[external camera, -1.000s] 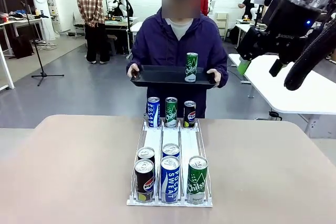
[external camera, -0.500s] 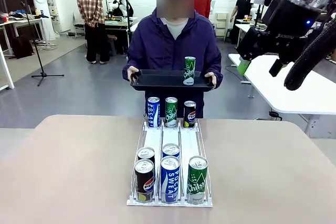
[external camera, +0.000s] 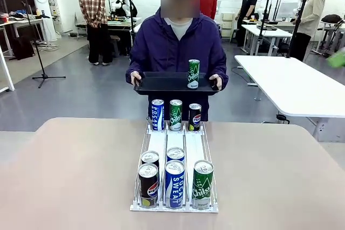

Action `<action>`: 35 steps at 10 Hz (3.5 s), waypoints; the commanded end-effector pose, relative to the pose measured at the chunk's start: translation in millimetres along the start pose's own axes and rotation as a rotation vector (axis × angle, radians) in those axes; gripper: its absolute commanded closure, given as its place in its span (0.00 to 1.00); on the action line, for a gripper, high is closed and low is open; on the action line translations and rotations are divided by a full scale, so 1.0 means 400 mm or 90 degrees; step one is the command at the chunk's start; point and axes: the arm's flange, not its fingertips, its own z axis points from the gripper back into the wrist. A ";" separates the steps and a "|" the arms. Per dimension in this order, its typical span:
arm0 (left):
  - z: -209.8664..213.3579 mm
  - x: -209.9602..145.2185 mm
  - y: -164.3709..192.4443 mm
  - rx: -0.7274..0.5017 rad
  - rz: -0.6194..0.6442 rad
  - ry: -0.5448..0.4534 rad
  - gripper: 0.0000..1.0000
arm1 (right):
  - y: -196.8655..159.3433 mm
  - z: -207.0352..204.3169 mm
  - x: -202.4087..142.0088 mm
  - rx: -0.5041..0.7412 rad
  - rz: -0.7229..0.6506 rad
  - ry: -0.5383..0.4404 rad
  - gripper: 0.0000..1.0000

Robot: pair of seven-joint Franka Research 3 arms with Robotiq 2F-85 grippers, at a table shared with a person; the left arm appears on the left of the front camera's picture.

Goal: Retrieve and hand over the desired beverage to the person.
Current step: Place the picked can on the Handle tray extended by the person, then pick up another can of the same type that the person held from the Automatic Can Dispenser.

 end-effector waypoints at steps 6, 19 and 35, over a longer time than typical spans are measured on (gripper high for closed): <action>0.005 -0.001 0.002 -0.010 -0.012 -0.004 0.00 | -0.082 0.102 -0.034 0.019 -0.069 -0.022 0.00; 0.005 -0.001 0.002 -0.010 -0.012 -0.004 0.00 | -0.094 0.110 -0.068 0.030 -0.064 -0.043 0.00; 0.005 -0.001 0.002 -0.010 -0.012 -0.004 0.00 | -0.094 0.110 -0.068 0.030 -0.064 -0.043 0.00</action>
